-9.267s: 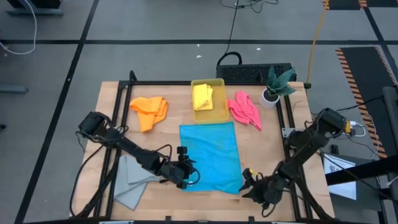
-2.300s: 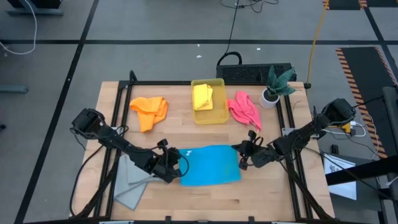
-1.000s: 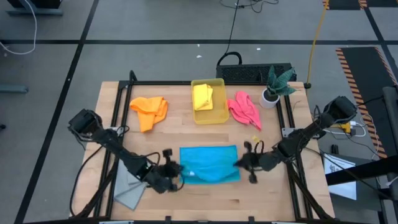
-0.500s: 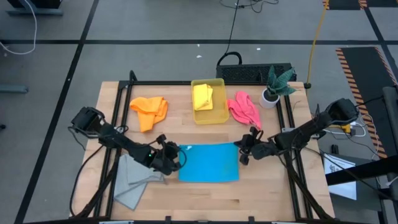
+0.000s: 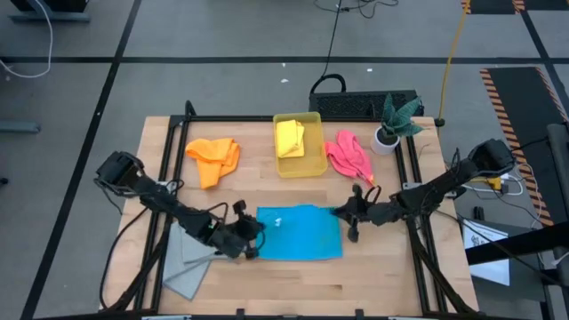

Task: Fold microfiber towels
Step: Fold the blue microfiber towel

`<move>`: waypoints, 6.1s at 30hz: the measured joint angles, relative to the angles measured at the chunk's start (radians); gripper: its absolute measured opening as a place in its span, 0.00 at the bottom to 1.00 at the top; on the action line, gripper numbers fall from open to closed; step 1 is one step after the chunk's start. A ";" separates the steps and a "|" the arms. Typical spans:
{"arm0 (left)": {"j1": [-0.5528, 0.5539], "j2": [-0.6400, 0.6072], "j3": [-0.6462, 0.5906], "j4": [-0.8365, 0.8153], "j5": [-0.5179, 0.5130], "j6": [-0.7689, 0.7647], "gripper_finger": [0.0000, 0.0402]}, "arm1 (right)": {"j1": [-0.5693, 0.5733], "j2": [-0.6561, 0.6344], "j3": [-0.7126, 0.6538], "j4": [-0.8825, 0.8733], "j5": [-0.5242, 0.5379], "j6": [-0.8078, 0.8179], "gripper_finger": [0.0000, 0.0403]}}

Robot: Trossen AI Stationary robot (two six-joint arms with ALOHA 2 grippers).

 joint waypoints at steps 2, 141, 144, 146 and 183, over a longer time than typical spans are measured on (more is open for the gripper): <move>-0.043 -0.017 0.030 -0.003 0.051 0.039 0.03 | 0.044 -0.028 0.005 0.030 -0.103 0.007 0.00; -0.055 -0.078 -0.001 -0.184 -0.083 -0.164 0.02 | 0.122 -0.006 -0.102 0.203 0.121 0.007 0.00; -0.025 -0.065 -0.030 -0.192 -0.073 -0.206 0.01 | 0.074 -0.006 -0.102 0.128 0.121 0.044 0.00; -0.004 -0.041 -0.041 -0.175 -0.070 -0.243 0.02 | 0.049 -0.006 -0.102 0.075 0.121 0.068 0.00; 0.110 0.102 -0.062 0.016 -0.003 -0.214 0.02 | -0.121 0.140 -0.101 0.064 0.090 0.150 0.00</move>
